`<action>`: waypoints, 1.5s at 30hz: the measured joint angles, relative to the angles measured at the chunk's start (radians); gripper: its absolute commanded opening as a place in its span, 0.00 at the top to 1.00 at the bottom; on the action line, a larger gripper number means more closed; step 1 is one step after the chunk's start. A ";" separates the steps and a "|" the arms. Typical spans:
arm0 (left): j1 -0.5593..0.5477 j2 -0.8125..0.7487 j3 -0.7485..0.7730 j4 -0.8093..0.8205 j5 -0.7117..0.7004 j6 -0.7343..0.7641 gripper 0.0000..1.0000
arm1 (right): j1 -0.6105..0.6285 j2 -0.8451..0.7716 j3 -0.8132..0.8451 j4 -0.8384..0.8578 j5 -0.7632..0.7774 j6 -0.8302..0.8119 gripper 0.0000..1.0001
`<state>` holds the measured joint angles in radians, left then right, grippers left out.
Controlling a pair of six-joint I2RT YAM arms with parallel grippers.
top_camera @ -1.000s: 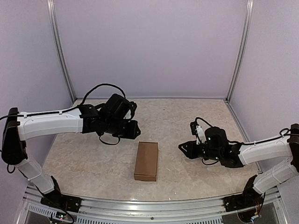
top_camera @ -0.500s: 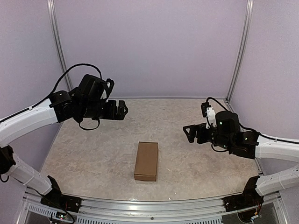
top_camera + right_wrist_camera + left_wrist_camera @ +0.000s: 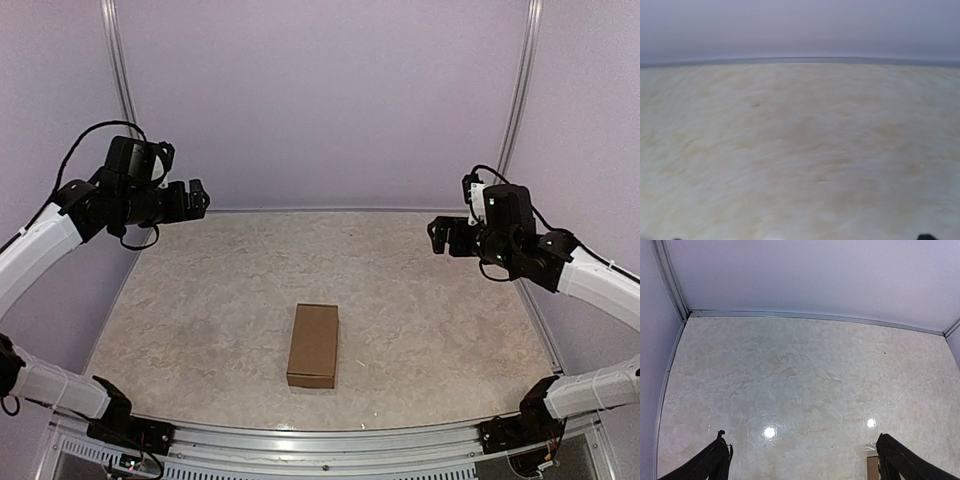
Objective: Fold the paper box
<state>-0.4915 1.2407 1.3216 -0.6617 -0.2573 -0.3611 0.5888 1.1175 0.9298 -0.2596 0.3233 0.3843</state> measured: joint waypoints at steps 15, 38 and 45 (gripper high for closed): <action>0.146 -0.307 -0.346 0.179 0.041 0.063 0.01 | -0.409 -0.151 -0.087 -0.056 -0.423 0.059 0.00; 0.149 -0.592 -0.438 0.212 0.103 0.154 0.01 | -0.409 -0.414 -0.121 -0.140 -0.507 0.025 0.00; 0.149 -0.644 -0.442 0.212 0.109 0.154 0.01 | -0.409 -0.429 -0.152 -0.143 -0.496 0.004 0.00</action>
<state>-0.3428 0.5968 0.8795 -0.4500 -0.1482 -0.2070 0.1799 0.6888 0.7776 -0.4030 -0.1722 0.3885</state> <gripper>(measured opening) 0.988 0.995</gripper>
